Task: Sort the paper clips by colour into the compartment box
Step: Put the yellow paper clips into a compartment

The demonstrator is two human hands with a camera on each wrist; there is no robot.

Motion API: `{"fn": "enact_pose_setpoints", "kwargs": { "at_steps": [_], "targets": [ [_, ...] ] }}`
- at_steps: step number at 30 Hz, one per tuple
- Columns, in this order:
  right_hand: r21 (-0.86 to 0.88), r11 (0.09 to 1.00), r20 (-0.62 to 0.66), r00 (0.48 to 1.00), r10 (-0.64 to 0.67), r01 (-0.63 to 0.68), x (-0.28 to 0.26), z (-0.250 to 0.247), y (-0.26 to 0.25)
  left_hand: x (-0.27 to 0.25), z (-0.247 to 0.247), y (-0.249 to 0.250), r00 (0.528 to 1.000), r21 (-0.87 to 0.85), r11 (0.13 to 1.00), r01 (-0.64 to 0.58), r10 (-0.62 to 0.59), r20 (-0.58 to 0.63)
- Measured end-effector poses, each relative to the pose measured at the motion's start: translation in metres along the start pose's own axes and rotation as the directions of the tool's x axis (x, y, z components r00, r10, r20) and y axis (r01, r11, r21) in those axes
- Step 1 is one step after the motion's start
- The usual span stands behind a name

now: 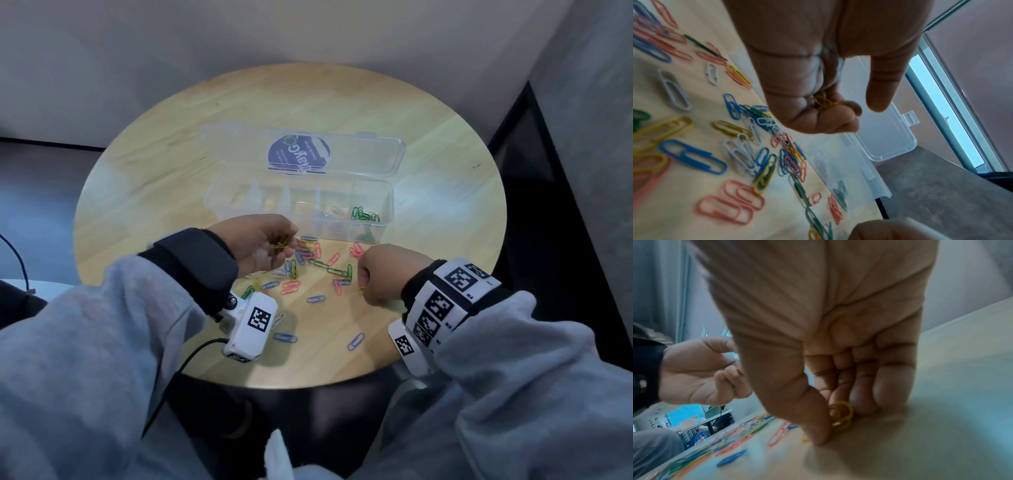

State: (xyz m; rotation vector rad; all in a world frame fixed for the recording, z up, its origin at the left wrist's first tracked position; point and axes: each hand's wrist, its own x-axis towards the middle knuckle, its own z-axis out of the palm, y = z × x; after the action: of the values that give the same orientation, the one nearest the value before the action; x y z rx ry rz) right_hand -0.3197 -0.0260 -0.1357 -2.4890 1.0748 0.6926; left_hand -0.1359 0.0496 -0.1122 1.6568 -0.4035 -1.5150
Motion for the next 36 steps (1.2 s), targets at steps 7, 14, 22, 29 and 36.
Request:
{"fn": "enact_pose_setpoints", "kwargs": {
  "at_steps": [7, 14, 22, 29, 36],
  "targets": [
    [-0.001, 0.994, -0.037, 0.994, -0.107, 0.107, -0.003, 0.002, -0.001, -0.001, 0.005, 0.002, 0.998, 0.102, 0.993, 0.058, -0.054, -0.040],
    [0.442, 0.888, 0.044, 0.986, -0.164, 0.128, -0.009, -0.012, 0.013, -0.003, 0.005, 0.001, 0.998, 0.393, 0.919, 0.018, 0.009, -0.065],
    [0.951, 0.310, 0.034, 0.988, -0.150, 0.014, -0.005, -0.020, 0.021, -0.005, 0.007, 0.005, 0.997, 0.212, 0.974, -0.075, 0.079, -0.011],
    [0.801, 0.591, -0.020, 0.990, -0.137, 0.098, -0.001, -0.016, 0.014, -0.003, 0.007, 0.003, 0.995, 0.580, 0.811, -0.080, 0.100, -0.002],
    [0.357, 0.913, -0.088, 0.980, -0.176, 0.196, 0.002, -0.016, -0.003, 0.000, 0.019, 0.000, 0.978, 0.990, 0.129, 0.059, 0.192, -0.083]
  ]
}}
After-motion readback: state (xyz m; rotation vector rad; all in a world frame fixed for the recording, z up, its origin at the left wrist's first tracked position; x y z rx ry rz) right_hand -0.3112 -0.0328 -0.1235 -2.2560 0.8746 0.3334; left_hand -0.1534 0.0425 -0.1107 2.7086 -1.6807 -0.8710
